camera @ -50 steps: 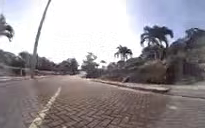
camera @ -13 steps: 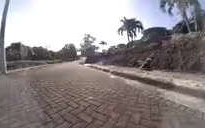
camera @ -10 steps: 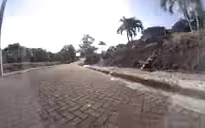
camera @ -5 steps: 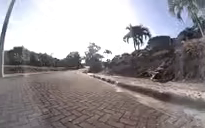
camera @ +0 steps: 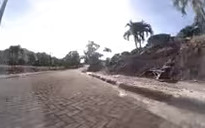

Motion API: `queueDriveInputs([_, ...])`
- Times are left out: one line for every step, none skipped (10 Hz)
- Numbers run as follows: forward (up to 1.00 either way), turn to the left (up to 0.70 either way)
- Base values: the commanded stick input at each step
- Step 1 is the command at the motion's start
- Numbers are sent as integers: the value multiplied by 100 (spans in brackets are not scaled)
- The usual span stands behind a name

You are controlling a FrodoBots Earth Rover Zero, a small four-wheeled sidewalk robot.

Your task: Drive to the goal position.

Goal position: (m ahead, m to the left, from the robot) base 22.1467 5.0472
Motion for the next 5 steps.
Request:
queueDriveInputs([100,27])
queueDriveInputs([100,27])
queueDriveInputs([100,27])
queueDriveInputs([100,27])
queueDriveInputs([100,27])
